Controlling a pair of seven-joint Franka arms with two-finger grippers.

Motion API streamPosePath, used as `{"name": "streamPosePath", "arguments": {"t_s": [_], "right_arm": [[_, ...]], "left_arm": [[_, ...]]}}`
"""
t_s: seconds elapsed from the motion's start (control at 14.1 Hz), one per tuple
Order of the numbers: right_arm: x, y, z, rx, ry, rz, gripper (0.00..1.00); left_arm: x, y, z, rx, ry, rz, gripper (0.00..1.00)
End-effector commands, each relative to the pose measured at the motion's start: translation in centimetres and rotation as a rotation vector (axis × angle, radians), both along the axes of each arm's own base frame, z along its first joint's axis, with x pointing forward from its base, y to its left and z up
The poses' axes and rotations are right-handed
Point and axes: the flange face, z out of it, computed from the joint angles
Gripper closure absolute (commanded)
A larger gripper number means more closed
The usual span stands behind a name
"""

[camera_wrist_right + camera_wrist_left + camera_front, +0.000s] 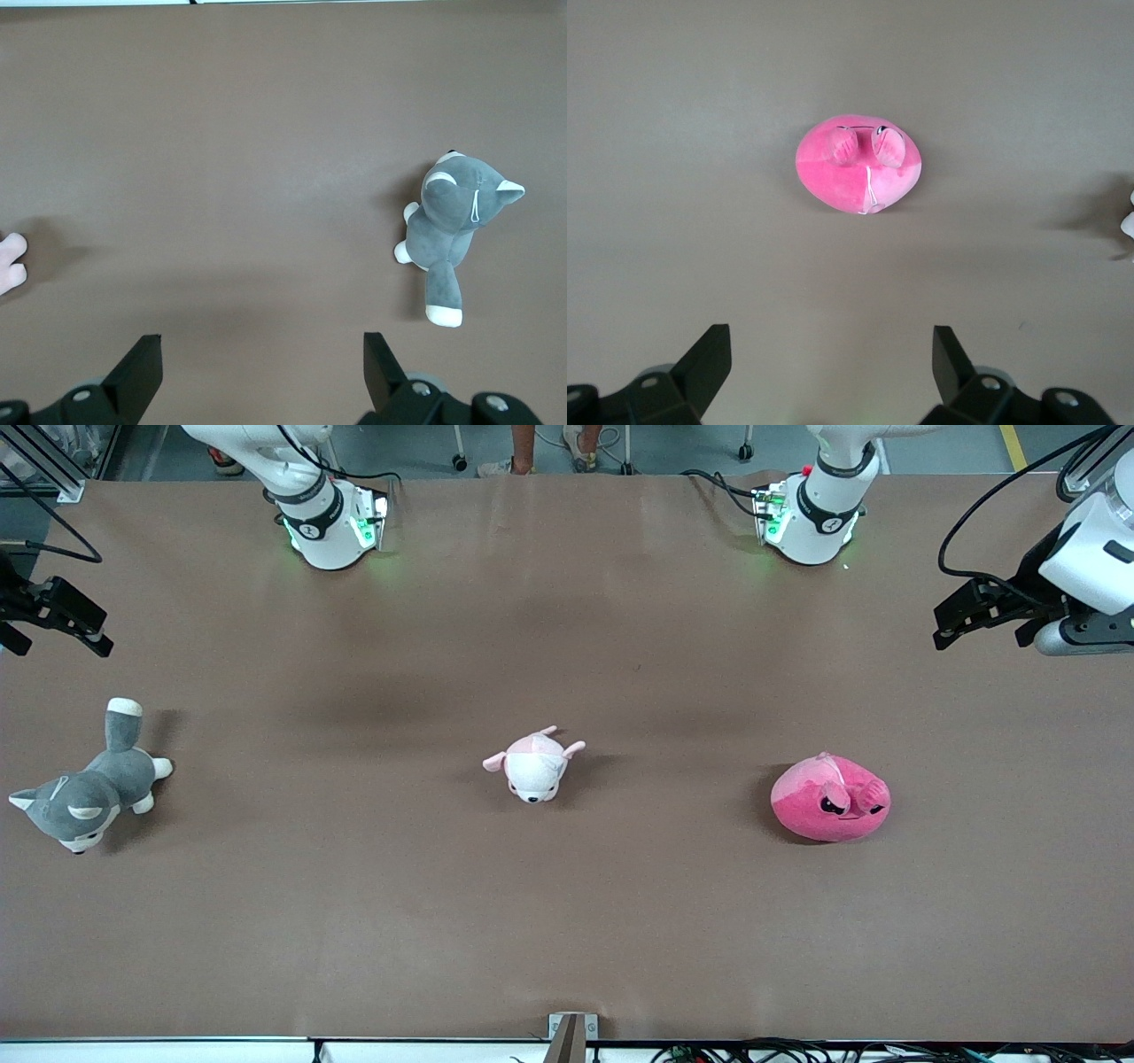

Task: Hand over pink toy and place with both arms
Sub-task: 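Reach the left gripper down to the pink plush and grasp it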

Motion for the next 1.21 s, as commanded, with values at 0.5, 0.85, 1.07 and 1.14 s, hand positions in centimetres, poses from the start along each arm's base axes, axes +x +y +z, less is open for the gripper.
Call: {"name": "streamPosePath", "arguments": {"t_s": [0.5,0.85,1.07,1.14], "right_arm": [[0.3,-0.3,0.1,-0.011,0.004,-0.005,0.00],[0.7,-0.3,0.1,-0.011,-0.002,-0.006,0.00],[1.2,-0.1,-0.5,-0.009,0.007,-0.004,0.00],[1.6,0.2,-1.1,-0.009,0.018,0.000,0.00]], "left_arm": [[5.5,3.2,-4.5,0.056,0.022,0.027,0.00],[11.9,3.3,-14.8,0.027,-0.001,0.031,0.00],[13.9,4.5,-20.1,0.008,-0.012,0.053,0.00],[14.2,4.9,-21.7,0.000,-0.015,0.060,0.00]]}}
